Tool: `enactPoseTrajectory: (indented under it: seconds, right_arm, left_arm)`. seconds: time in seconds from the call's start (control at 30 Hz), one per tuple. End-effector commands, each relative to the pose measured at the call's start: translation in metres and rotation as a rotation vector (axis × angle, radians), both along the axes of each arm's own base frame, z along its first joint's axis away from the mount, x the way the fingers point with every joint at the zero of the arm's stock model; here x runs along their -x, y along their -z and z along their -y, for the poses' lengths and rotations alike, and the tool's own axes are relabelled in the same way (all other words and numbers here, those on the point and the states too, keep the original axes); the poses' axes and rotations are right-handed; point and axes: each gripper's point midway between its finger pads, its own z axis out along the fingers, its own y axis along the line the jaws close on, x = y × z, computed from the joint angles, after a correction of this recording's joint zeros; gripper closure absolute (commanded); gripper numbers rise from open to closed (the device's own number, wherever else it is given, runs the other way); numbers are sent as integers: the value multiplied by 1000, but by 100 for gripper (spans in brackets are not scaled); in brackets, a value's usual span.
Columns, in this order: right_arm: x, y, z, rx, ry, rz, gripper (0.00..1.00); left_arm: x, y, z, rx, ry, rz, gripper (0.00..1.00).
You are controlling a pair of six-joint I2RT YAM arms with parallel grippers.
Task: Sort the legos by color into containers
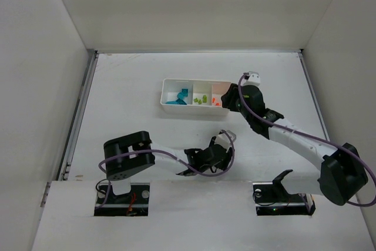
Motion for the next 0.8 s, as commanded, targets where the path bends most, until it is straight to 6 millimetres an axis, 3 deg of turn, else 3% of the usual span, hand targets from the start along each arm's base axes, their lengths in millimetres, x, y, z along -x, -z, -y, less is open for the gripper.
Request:
enactPoseTrajectory:
  seconds: [0.0,0.4,0.53,0.63,0.77]
  right_arm:
    - [1,-20,0,-48,5,66,46]
    - [17,-21,14,-75,20,83,46]
    - [21,-17,19,-81,29,79,47]
    - [26,-11,22,-86,34,71,47]
    - [37,3,35,-97,80,54,52]
  left_arm:
    - [-9,-10,10,10,-14,30,53]
    - [-18,5,4,-79,-43,79,65]
    - [-20,7,1,-114,-50,115,78]
    - [-25,-4,-4,-114,-75,151,84]
    - [-37,-38,-10,-40,-117,175,85]
